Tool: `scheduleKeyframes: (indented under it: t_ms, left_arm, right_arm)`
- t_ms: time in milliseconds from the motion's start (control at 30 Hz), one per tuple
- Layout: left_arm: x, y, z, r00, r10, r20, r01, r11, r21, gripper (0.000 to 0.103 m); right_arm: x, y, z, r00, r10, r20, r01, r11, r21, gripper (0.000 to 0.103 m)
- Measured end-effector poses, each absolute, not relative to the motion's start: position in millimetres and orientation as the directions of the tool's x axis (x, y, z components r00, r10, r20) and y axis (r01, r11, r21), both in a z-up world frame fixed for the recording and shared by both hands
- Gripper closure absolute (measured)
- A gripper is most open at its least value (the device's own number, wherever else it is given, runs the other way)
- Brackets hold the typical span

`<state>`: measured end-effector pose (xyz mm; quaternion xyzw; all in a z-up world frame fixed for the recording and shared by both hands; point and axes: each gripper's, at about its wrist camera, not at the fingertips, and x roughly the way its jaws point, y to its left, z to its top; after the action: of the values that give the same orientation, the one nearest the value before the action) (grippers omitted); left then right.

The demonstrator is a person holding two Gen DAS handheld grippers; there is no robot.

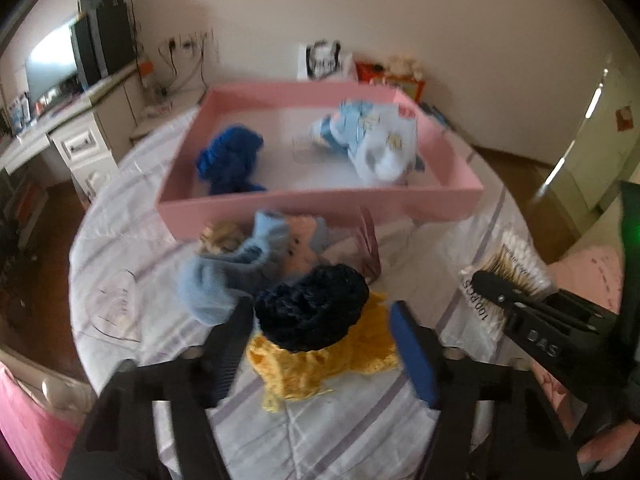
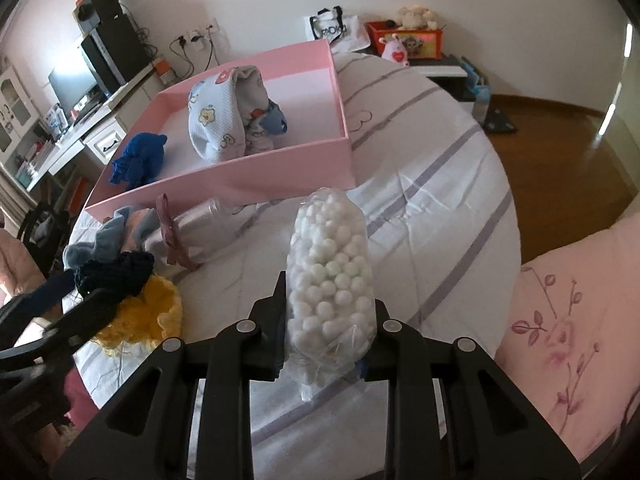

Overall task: Organize soft objects
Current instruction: 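Lift the navy scrunchie with the left tool while the right tool lifts the cotton swab bag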

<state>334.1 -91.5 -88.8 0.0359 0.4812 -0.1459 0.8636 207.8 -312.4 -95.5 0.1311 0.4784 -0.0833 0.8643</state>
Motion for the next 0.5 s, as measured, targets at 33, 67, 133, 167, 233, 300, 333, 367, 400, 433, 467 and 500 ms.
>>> scheduleKeyframes:
  t_ms: [33,67,133,167,233,300,333,367,400,433,467,500]
  left_arm:
    - [338,-94,-93,0.484,-0.200,-0.852,0.276,0.959,-0.069,0.056]
    - [342,-96,-97,0.483,-0.182,-0.856,0.267,0.962,-0.054,0.063]
    - [348,-98,-100,0.484,-0.173,-0.858,0.262,0.964,-0.047,0.071]
    - [348,-98,-100,0.487,-0.179,-0.855,0.262,0.964,-0.053,0.076]
    - [348,-97,-98,0.497,-0.185,-0.848,0.263,0.963,-0.056,0.083]
    - [344,-96,-94,0.504,-0.187,-0.843,0.266,0.963,-0.055,0.085]
    - [344,-96,-94,0.504,-0.189,-0.843,0.268,0.962,-0.055,0.085]
    - [344,-96,-94,0.505,-0.189,-0.842,0.270,0.961,-0.053,0.085]
    - [343,-96,-94,0.506,-0.189,-0.842,0.272,0.961,-0.053,0.085]
    - [342,-95,-93,0.506,-0.191,-0.841,0.273,0.961,-0.053,0.085]
    - [341,-94,-92,0.506,-0.192,-0.841,0.273,0.960,-0.055,0.085]
    - [339,-93,-90,0.508,-0.194,-0.839,0.274,0.960,-0.056,0.085]
  right_arm:
    - [208,-312,-96,0.529,-0.018,-0.849,0.267,0.952,0.147,0.079]
    - [209,-313,-97,0.529,-0.015,-0.849,0.265,0.953,0.148,0.079]
    - [210,-314,-99,0.528,-0.007,-0.849,0.262,0.952,0.155,0.079]
    - [211,-314,-100,0.528,-0.004,-0.849,0.262,0.952,0.158,0.079]
    - [212,-314,-102,0.526,0.001,-0.851,0.262,0.951,0.162,0.079]
    - [213,-312,-102,0.525,-0.004,-0.851,0.261,0.952,0.157,0.079]
    - [213,-311,-102,0.524,-0.007,-0.851,0.261,0.953,0.153,0.079]
    - [213,-311,-102,0.525,-0.009,-0.851,0.262,0.953,0.151,0.079]
    - [212,-311,-102,0.525,-0.009,-0.851,0.262,0.953,0.151,0.080]
    - [212,-311,-102,0.526,-0.009,-0.851,0.263,0.953,0.153,0.080]
    - [212,-311,-101,0.526,-0.007,-0.850,0.264,0.952,0.156,0.080]
    - [211,-312,-101,0.527,-0.005,-0.850,0.266,0.951,0.159,0.080]
